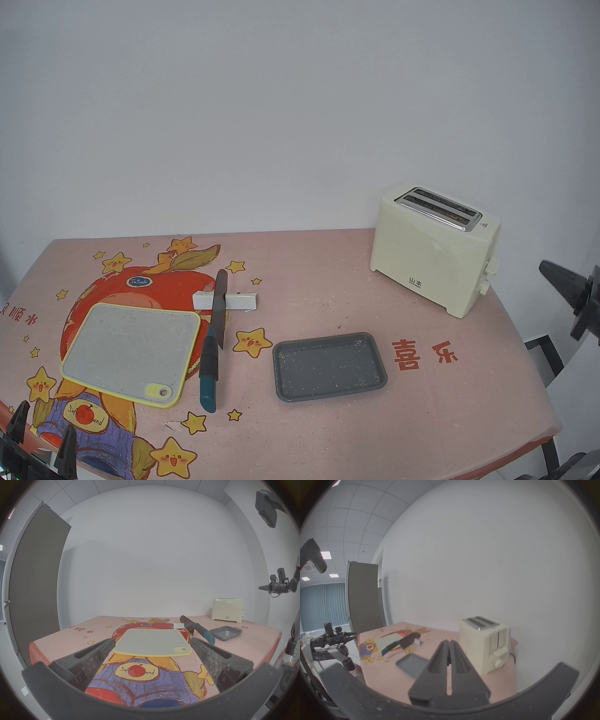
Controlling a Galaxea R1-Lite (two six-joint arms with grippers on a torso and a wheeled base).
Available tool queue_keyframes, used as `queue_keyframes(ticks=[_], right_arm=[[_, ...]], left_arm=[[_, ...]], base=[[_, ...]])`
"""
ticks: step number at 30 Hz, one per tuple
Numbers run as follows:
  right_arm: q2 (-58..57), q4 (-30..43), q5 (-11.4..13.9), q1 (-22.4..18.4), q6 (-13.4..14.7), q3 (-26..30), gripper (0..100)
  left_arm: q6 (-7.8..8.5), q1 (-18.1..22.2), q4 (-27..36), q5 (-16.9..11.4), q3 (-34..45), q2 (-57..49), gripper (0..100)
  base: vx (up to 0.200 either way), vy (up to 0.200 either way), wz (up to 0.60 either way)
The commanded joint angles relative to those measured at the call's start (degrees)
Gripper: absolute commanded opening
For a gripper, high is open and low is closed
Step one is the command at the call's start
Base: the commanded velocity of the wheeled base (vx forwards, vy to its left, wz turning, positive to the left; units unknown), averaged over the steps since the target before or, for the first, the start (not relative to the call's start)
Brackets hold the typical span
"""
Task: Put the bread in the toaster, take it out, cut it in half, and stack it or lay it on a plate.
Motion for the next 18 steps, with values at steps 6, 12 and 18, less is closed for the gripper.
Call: queue_keyframes(ticks=[6, 12, 18], right_arm=[[-17.20, 27.60, 0.86, 1.03, -6.52, -7.90, 0], [-17.02, 27.86, 0.69, 0.59, -6.52, -7.72, 0], [-16.93, 28.12, 0.69, 0.50, -6.60, -7.64, 0]], left_arm=[[-0.10, 0.02, -0.04, 0.02, 1.01, -0.75, 100], [-0.01, 0.02, -0.04, 0.02, 1.01, -0.75, 100], [-0.01, 0.02, -0.04, 0.02, 1.01, -0.75, 100]], base=[[0.000, 0.000, 0.00], [0.000, 0.000, 0.00], [0.000, 0.000, 0.00]])
